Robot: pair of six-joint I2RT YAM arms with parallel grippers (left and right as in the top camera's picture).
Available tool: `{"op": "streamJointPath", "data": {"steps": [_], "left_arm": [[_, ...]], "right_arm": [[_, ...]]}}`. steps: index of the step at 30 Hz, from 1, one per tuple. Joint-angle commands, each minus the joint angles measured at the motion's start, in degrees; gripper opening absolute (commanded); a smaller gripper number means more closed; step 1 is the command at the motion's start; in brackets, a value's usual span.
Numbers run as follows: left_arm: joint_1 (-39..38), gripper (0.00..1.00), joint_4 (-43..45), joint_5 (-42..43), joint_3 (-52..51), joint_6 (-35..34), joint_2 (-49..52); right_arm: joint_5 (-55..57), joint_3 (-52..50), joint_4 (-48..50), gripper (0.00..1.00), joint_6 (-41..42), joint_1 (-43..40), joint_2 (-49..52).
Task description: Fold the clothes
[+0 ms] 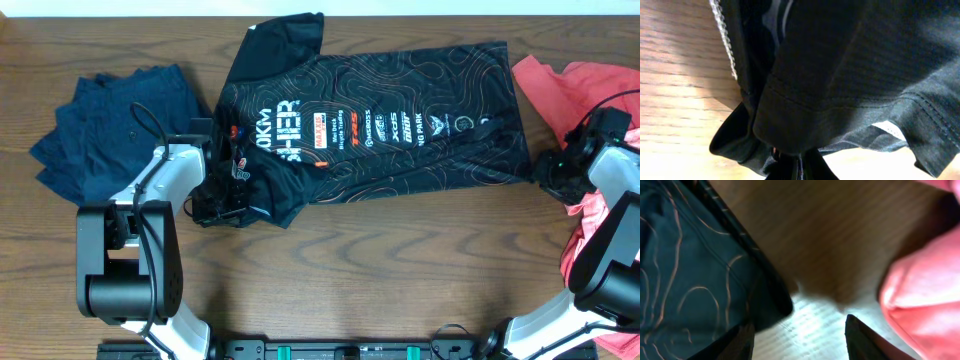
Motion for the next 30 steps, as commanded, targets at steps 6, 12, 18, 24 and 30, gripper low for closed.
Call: {"op": "streamJointPath", "data": {"steps": [6,12,18,24,30], "left_arm": [[0.09,0.06,-0.20,-2.23,0.09,0.28,0.33],[0.09,0.06,-0.22,-2.23,0.09,0.28,0.33],[0.09,0.06,-0.26,-2.21,0.09,0.28,0.33],[0.09,0.06,-0.26,-2.21,0.09,0.28,0.33],[0.09,0.06,-1.36,-2.21,0.09,0.28,0.33]], "right_arm": [[-3.69,-2.38,4.83,0.55,2.49,2.01,-1.29],[-3.58,-2.38,6.19,0.46,3.52,2.56,-1.29],[-3.23,-2.93,6.21,0.44,3.50,2.95,-1.29],[-2.62,-5.77,8.70,0.36,3.50,3.13,-1.29],[1.09,-6.56,7.17,0.01,3.52,3.10,-1.29]]}}
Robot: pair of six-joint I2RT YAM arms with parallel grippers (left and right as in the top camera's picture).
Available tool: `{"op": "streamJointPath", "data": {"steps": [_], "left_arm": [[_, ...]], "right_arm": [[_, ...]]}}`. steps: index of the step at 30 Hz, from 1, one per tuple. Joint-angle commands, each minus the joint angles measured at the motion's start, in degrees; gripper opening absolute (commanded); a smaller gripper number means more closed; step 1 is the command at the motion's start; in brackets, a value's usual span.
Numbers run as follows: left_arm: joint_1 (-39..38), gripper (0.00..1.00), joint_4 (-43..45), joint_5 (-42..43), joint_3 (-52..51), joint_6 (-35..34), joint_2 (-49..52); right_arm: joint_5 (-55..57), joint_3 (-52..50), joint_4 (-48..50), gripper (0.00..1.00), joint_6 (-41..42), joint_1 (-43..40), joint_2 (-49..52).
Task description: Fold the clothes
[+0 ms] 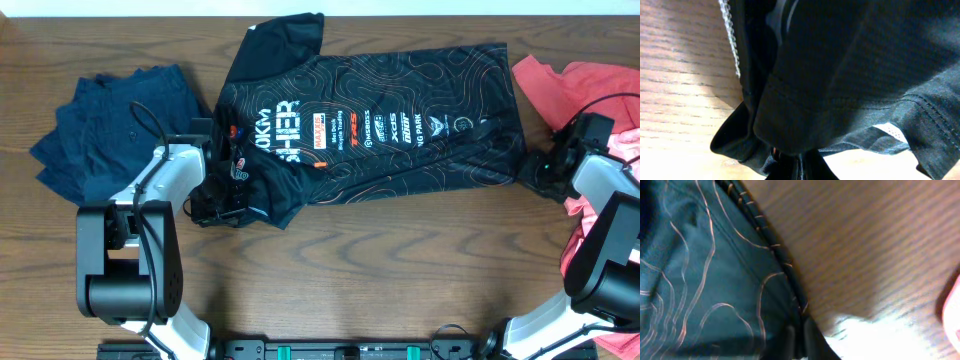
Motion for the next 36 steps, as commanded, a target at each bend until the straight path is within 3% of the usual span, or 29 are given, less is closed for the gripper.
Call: {"op": "streamJointPath", "data": {"steps": [1,10,16,19,20,21,23,26,36], "left_arm": [[0.09,0.06,-1.49,-1.14,0.09,0.28,0.33],[0.09,0.06,-10.97,-1.16,0.09,0.28,0.26],[0.13,0.06,-12.76,-1.20,0.11,-0.37,-2.38],[0.13,0.07,-11.89,-1.16,0.26,-0.59,-6.01],[0.13,0.16,-11.34,-1.07,0.26,-0.59,-7.32],[0.13,0.53,-10.84,-0.22,0.26,-0.57,-9.16],[0.13,0.71,-10.64,1.70,0.26,-0.57,-11.69],[0.02,0.75,-10.64,5.88,0.26,-0.57,-14.99],[-6.78,0.75,-5.64,9.22,-1.44,-2.40,-13.70]], "right_arm": [[2.60,-1.16,-2.21,0.01,0.07,0.42,-0.52],[22.86,-1.01,-20.22,0.01,12.00,-4.37,-0.66],[23.12,-1.01,-24.09,0.01,12.02,-8.92,-3.08],[17.75,-0.98,-22.97,0.03,10.08,-8.92,-5.81],[15.08,-1.01,-22.32,0.07,8.41,-8.72,-6.64],[11.45,-1.01,-21.53,0.16,5.95,-8.35,-7.78],[8.11,-0.96,-20.74,0.31,3.32,-7.74,-9.20],[6.12,-0.94,-20.90,0.42,2.91,-6.95,-11.41],[3.37,-0.94,-23.12,0.40,1.16,-6.12,-16.37]]}}
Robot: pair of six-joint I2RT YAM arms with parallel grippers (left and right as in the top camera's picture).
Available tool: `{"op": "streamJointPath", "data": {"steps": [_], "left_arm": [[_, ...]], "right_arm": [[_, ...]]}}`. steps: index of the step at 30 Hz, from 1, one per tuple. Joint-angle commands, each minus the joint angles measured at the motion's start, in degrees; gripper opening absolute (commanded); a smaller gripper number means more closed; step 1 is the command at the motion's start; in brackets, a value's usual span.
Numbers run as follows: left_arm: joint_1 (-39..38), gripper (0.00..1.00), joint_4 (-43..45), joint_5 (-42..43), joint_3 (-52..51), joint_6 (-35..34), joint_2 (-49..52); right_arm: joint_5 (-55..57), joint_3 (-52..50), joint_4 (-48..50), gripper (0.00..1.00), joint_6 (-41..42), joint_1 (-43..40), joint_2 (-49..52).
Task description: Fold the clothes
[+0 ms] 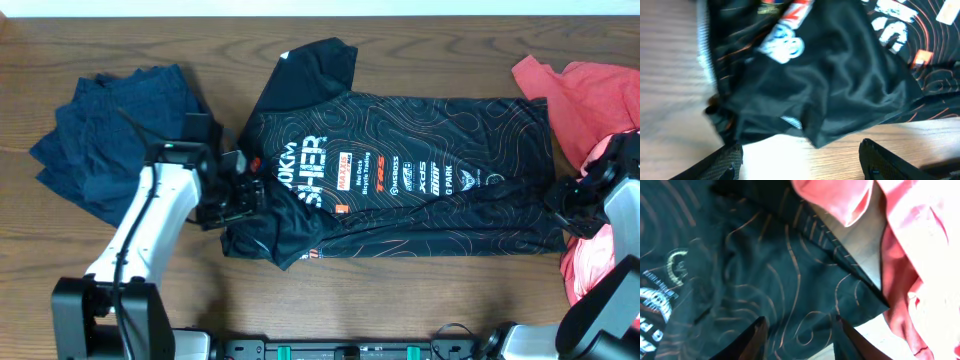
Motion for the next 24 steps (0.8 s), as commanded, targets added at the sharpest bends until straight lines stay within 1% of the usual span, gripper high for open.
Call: {"op": "streamJointPath", "data": {"steps": [1,3,9,10,11,13,14,15,19,22,24], "left_arm": [[-3.58,0.75,0.96,1.33,-1.99,-1.84,2.43],[-5.42,0.72,2.54,1.33,-3.61,-3.34,3.54],[-8.74,0.70,7.65,1.38,-9.31,-8.44,6.73],[-8.90,0.66,8.37,1.38,-9.73,-8.79,7.06],[-8.94,0.56,8.87,1.40,-9.86,-8.76,7.26],[-8.94,0.30,10.16,1.42,-9.81,-8.74,7.26],[-8.92,0.13,10.64,1.62,-9.62,-8.74,7.21],[-8.76,0.06,10.78,2.23,-8.98,-8.72,7.19],[-8.72,0.06,10.21,9.18,-4.81,-6.08,6.62],[-8.70,0.06,10.67,9.57,-1.60,-5.95,5.90],[-8.63,0.06,13.86,9.51,-0.02,-5.92,5.79]], "right_arm": [[-1.49,0.13,-0.74,0.40,-2.14,0.57,-1.14],[-1.51,0.13,-0.96,0.40,-2.14,0.59,-1.14],[-1.51,0.13,-1.16,0.39,-2.14,0.57,-1.14],[-1.51,0.13,-1.18,0.39,-2.14,0.57,-1.14],[-1.51,0.13,-1.16,0.38,-2.14,0.59,-1.14],[-1.51,0.13,-1.14,0.38,-2.14,0.57,-1.14],[-1.49,0.13,-1.14,0.37,-2.14,0.57,-1.14],[-1.49,0.13,-1.14,0.37,-2.14,0.57,-1.14],[-1.49,0.13,-1.11,0.36,-2.14,0.57,-1.14],[-1.49,0.13,-1.07,0.35,-2.14,0.57,-1.14],[-1.51,0.13,-0.81,0.34,-2.14,0.59,-1.14]]}}
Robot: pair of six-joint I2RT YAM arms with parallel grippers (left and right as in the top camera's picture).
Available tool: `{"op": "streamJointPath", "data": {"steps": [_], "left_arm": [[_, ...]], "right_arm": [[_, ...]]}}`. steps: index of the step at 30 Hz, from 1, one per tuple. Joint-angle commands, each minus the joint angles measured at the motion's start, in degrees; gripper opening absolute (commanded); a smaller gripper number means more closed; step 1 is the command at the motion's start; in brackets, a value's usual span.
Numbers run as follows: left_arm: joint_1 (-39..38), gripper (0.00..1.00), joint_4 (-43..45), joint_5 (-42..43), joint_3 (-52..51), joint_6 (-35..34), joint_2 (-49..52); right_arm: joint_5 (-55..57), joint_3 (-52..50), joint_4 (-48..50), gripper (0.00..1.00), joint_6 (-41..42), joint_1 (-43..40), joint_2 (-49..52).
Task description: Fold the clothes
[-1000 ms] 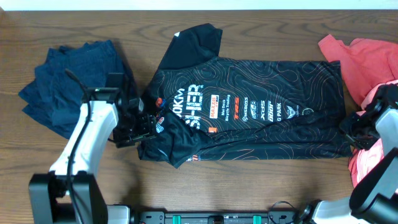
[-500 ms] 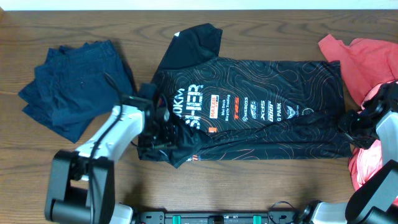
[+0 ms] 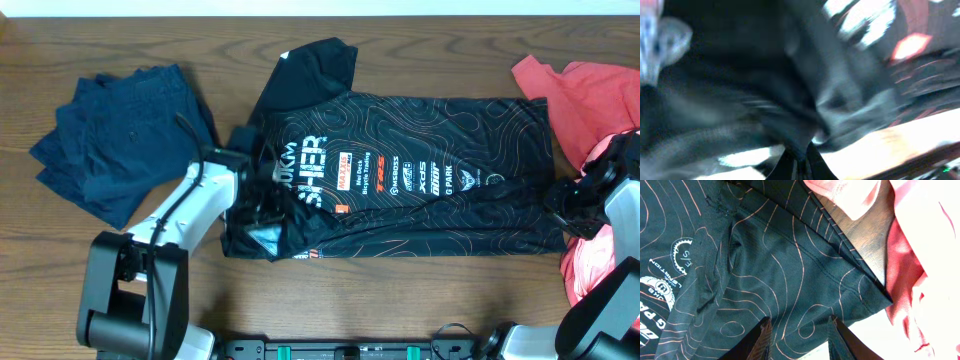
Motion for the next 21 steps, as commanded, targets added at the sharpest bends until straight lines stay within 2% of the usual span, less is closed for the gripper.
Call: {"op": "streamJointPath", "data": {"steps": [1,5,9,10,12,13,16,21], "left_arm": [[0.15,0.06,4.74,2.21,3.80,1.20,-1.33],[1.27,0.06,14.16,2.25,5.49,0.70,-1.36],[2.67,0.07,18.43,2.23,6.27,-0.02,-1.36],[2.78,0.15,18.38,2.23,6.27,-0.20,-1.36],[2.78,0.44,17.14,2.21,6.27,-0.11,-1.36],[2.78,0.48,16.46,2.21,6.27,-0.09,-1.36],[3.56,0.50,16.13,1.36,6.27,2.08,-1.42],[6.60,0.50,13.55,-8.66,6.25,2.03,-1.40]], "right_arm": [[-0.44,0.13,0.33,0.34,-0.70,0.59,-0.79],[-0.44,0.13,1.16,0.34,-0.68,0.59,-0.79],[-0.46,0.13,2.03,0.34,-0.68,0.59,-0.79],[-0.46,0.13,2.27,0.35,-0.68,0.59,-0.79],[-0.96,0.13,2.73,0.36,-0.70,0.59,-0.79],[-1.66,0.13,3.04,0.36,-0.70,0.59,-0.79],[-4.37,0.13,4.17,0.39,-0.79,0.59,-0.79],[-8.57,0.42,4.92,0.40,-4.46,1.14,-0.79]]}}
